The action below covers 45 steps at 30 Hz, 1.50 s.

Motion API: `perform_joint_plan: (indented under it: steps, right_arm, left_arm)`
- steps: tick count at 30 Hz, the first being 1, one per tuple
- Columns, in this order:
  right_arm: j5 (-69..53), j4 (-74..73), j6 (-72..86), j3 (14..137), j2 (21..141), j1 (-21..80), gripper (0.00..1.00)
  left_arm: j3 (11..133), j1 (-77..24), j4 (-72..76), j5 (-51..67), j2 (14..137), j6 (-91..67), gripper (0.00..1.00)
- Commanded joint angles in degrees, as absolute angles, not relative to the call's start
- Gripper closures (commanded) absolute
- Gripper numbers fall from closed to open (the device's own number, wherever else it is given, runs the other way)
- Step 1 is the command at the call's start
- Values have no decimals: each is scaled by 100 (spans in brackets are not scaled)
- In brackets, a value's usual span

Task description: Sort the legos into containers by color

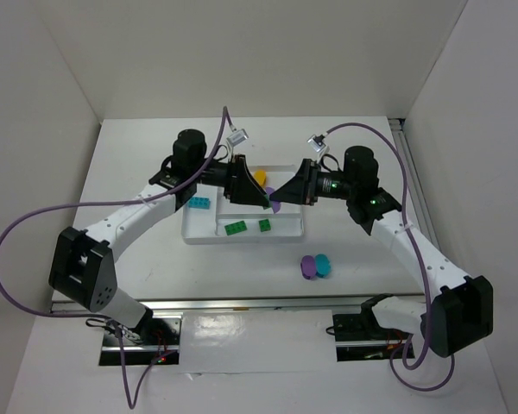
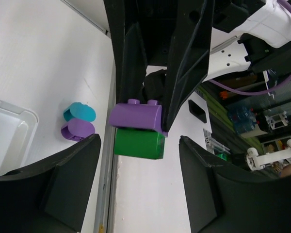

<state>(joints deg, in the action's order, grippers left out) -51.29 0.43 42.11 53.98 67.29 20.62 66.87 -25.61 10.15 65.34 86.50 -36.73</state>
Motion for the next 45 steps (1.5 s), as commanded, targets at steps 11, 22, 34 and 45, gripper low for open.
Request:
perform_joint_plan:
  steps: [11, 22, 34, 45]
  right_arm:
    - [-4949, 106, 3929, 5484, 6794, 2021, 76]
    - [-3982, -1378, 3095, 5801, 6443, 1635, 78]
    - [-629, -2856, 2707, 6863, 7215, 1958, 78]
    - [853, -3015, 2305, 7575, 8918, 3075, 78]
  left_arm:
    - [7172, -2725, 924, 7023, 8868, -3490, 93]
    - [7435, -2506, 63, 6785, 8921, -2867, 100]
    - [7418, -2083, -2758, 2719, 8667, -2804, 100]
    - [7295, -2136, -3973, 767, 8043, -2873, 100]
